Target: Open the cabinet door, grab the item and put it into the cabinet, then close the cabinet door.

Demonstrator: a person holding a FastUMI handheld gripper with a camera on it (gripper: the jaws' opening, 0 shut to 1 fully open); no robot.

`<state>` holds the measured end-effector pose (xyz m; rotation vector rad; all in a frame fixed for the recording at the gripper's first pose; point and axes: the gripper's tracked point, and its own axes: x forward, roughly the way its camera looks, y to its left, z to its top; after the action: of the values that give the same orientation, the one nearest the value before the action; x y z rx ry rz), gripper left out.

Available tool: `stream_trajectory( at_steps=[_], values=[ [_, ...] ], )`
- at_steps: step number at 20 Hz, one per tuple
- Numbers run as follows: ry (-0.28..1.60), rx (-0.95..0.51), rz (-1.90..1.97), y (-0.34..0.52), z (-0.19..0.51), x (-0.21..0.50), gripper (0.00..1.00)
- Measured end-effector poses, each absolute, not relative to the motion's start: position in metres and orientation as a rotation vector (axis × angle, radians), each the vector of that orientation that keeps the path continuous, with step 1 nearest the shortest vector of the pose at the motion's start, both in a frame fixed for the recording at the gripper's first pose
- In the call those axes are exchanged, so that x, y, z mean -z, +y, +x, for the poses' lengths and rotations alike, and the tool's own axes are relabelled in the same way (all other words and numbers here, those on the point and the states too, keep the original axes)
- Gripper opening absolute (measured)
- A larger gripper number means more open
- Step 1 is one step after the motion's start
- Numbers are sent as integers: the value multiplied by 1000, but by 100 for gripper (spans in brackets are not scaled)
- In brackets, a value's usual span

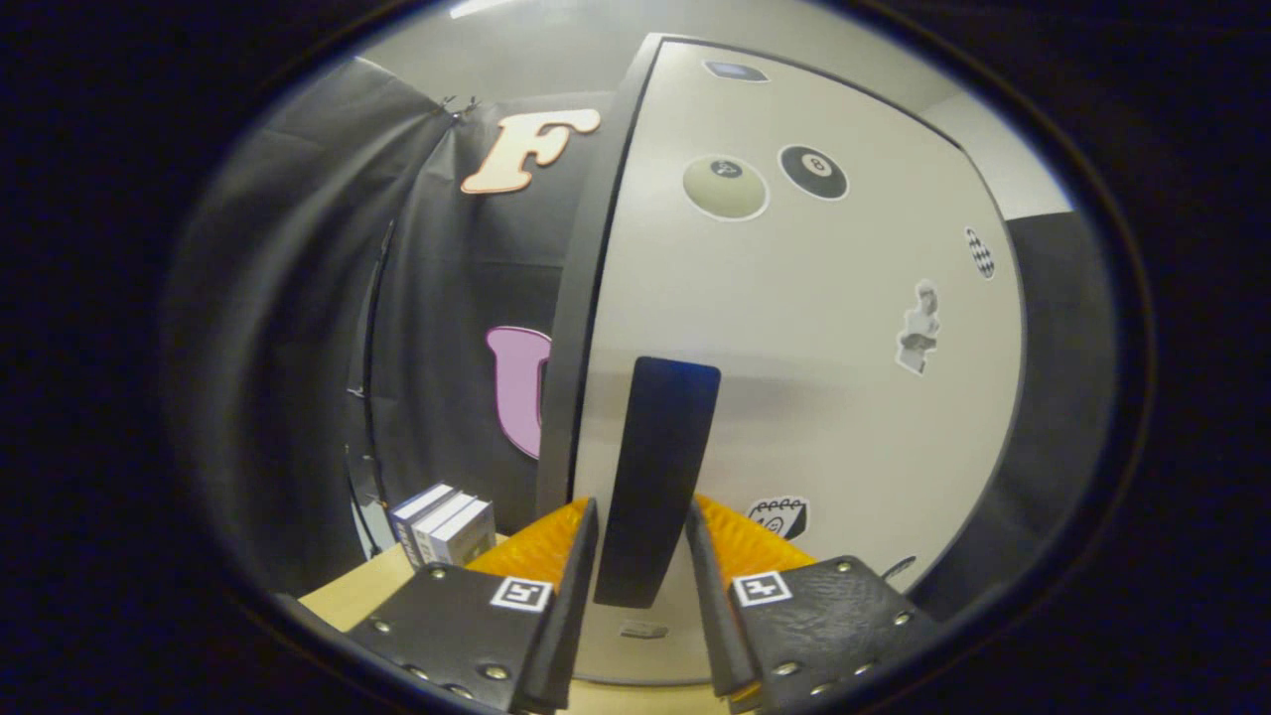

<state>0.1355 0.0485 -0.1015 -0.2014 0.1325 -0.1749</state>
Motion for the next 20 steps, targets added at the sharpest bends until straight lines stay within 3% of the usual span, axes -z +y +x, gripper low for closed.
stream_trajectory(
  at_steps=[1, 5, 6, 7, 8, 12, 14, 20],
  values=[
    [132, 178, -205, 49, 136, 102, 46],
    [140, 170, -185, 48, 144, 106, 46],
    [145, 168, -174, 50, 135, 104, 32],
    [152, 170, -168, 50, 135, 105, 31],
    [154, 170, -153, 50, 134, 104, 24],
    [163, 175, -133, 47, 137, 105, 24],
    [161, 172, -108, 49, 134, 106, 11],
    [163, 133, -134, 50, 128, 105, 11]
  ],
)
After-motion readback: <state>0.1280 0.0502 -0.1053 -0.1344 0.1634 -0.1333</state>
